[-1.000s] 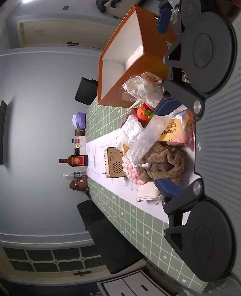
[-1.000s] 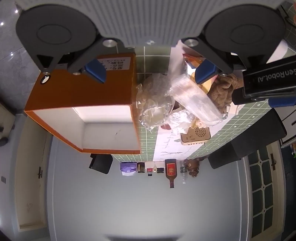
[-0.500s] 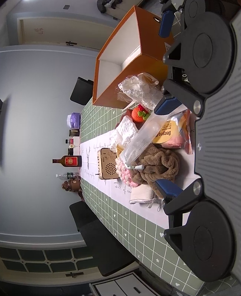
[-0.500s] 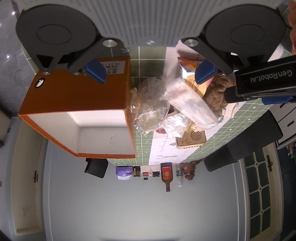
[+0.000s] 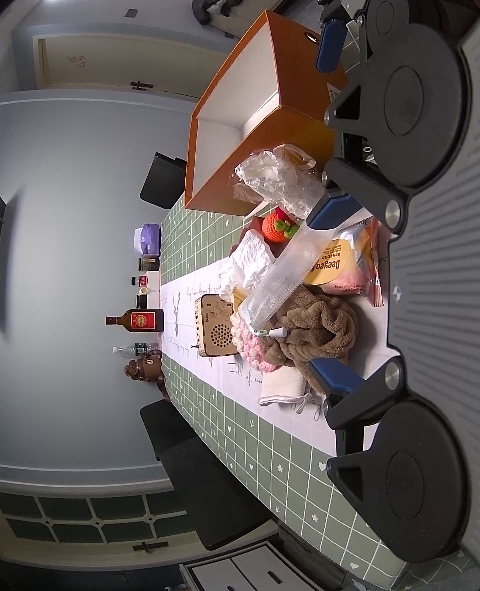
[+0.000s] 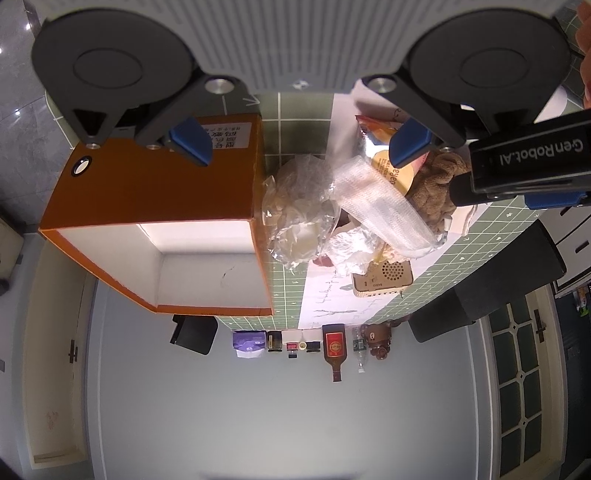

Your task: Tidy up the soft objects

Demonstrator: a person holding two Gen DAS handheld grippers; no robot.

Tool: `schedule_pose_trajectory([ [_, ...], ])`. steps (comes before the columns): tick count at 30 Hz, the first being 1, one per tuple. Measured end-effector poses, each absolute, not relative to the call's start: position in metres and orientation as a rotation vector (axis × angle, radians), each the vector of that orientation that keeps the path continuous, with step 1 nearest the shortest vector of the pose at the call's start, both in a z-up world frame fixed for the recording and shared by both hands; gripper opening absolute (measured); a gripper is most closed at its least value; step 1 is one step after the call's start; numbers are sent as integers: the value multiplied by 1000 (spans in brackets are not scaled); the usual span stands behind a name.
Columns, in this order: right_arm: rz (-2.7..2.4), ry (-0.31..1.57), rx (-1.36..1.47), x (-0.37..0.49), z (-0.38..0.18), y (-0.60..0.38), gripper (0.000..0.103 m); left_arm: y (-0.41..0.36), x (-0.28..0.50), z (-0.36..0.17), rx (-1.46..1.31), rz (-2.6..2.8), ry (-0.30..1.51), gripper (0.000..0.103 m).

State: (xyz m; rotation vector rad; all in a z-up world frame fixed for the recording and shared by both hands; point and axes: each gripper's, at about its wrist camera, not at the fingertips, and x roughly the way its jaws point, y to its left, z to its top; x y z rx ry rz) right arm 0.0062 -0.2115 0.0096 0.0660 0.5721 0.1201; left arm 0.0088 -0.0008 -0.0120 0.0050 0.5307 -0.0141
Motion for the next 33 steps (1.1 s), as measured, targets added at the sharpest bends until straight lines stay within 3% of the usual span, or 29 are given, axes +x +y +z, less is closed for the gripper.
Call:
schedule_pose_trajectory([
  [24,134,580,79,7,4,-211,100,2,8,-17,-8,-16,544,93],
  [33,174,485,41,-6,3,-201,100,3,6,-19,-11,-7,514,92],
])
